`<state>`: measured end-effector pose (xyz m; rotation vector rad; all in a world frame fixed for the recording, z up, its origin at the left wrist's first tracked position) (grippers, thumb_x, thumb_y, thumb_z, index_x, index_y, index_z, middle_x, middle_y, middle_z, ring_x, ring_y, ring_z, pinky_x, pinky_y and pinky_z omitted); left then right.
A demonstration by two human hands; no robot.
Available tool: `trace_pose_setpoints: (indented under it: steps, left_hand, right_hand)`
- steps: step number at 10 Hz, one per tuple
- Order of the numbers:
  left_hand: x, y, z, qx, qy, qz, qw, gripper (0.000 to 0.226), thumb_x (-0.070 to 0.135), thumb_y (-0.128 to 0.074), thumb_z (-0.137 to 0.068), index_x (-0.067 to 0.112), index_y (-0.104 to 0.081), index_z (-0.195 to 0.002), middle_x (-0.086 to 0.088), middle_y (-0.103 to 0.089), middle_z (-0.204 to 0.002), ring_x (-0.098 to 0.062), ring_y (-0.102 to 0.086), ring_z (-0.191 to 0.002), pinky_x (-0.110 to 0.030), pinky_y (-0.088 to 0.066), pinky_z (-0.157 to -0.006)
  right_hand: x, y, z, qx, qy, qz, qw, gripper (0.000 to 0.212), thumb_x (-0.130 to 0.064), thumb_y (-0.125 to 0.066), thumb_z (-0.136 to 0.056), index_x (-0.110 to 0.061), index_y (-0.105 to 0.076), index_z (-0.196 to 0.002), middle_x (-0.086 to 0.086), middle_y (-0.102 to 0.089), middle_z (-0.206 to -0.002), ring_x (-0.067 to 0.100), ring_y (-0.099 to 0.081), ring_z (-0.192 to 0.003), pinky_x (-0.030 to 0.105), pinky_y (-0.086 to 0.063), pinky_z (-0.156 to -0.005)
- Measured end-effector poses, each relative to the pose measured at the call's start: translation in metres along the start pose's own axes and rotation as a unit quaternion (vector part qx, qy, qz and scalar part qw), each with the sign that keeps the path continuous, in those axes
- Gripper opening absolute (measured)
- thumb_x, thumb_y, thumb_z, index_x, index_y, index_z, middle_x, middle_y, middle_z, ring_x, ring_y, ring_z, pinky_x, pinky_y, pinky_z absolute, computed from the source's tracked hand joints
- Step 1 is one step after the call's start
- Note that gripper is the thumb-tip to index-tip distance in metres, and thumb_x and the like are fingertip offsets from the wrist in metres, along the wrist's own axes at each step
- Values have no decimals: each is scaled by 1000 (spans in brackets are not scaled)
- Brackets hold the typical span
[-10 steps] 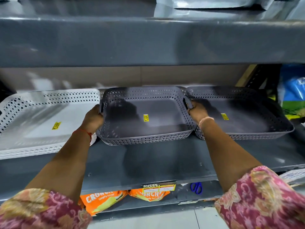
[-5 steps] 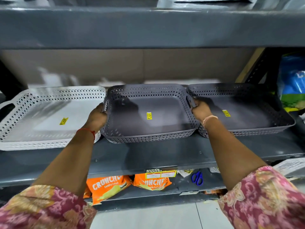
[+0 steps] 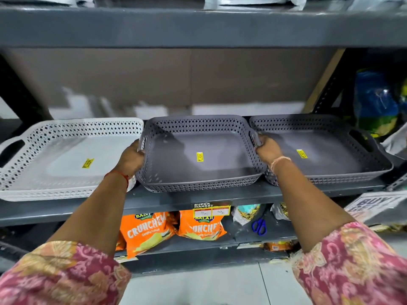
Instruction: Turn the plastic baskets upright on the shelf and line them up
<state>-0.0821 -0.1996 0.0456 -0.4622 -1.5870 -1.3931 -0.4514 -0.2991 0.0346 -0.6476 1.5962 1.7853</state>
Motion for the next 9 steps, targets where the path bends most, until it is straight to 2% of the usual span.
trace_pose_setpoints:
  steps: [1,2,3,4,5,6,7,8,9]
  left_hand:
    - [-2,1,3,-1,3,3,1000,41,-3,-38,-87,8,-48,-125,-20,-57,-126,-28,-55,-98,-28,-40,-79]
    - [-3,2,2,-1,2,-2,1000,43,0,-38,-88,9,-46,-130,-18,-54,-132,-34,-53,-115,-30,-40,-86]
    - [-6,2,2,-7,12,-13,1000,45,0,-36,-89,10,-44,-132,-17,-53,-133,-34,-52,-116,-30,-39,-83]
    - [-8,1,-2,-11,8,-15,1000,45,0,-35,-89,10,-43,-132,-18,-54,-132,-33,-54,-110,-29,-39,-80]
    - [-10,0,-2,-11,6,-20,1000,45,1,-37,-88,11,-44,-131,-18,-56,-128,-29,-54,-101,-30,-39,-80]
    - [-10,-1,-4,-9,1,-28,1000,47,1,-36,-87,12,-42,-133,-17,-55,-130,-30,-53,-104,-30,-39,-81]
    - [-10,-1,-1,-8,8,-36,999,47,1,-36,-87,10,-41,-133,-17,-53,-132,-30,-52,-108,-29,-37,-82]
    - [-12,1,-6,-14,14,-57,998,43,4,-39,-87,7,-41,-130,-21,-54,-129,-36,-52,-112,-31,-38,-81]
    - [-8,4,3,-18,42,-83,995,46,7,-41,-88,2,-33,-133,-26,-49,-132,-39,-49,-117,-36,-40,-87]
  right_hand:
    - [1,1,3,-3,-3,10,1000,50,9,-40,-88,-4,-44,-136,-4,-42,-68,8,-40,-53,14,-34,-39]
    - [2,2,7,-6,-10,21,1000,46,8,-40,-89,-1,-44,-134,-3,-41,-70,9,-41,-51,11,-33,-30]
    - [2,2,9,-10,-15,9,1000,47,8,-41,-89,-1,-42,-135,-8,-35,-68,9,-40,-50,11,-32,-29]
    - [6,1,10,-11,-21,7,1000,47,6,-42,-90,-3,-42,-136,-10,-37,-71,8,-41,-50,16,-34,-38]
    - [8,1,10,-12,-13,4,1000,50,5,-43,-90,-7,-40,-138,-1,-46,-93,8,-42,-51,18,-36,-42]
    - [8,-1,9,-14,-10,1,1000,49,4,-43,-90,-6,-40,-139,4,-43,-103,8,-42,-51,16,-35,-41]
    - [10,0,8,-11,-13,-2,1000,48,3,-43,-91,-6,-40,-138,4,-46,-102,8,-42,-51,17,-35,-41]
    - [10,3,6,-6,-17,13,1000,48,-2,-42,-93,-7,-37,-140,1,-48,-90,9,-40,-50,17,-36,-40]
    - [-4,7,17,3,13,59,998,56,-14,-37,-97,-12,-14,-149,12,-57,-108,12,-50,-63,18,-46,-52]
Point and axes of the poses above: each hand's wrist, its own z-axis away from the middle knuckle, its own y-axis out of the back of the hand, x = y × z, the point moved 9 cm from there along -z, towards the middle knuckle
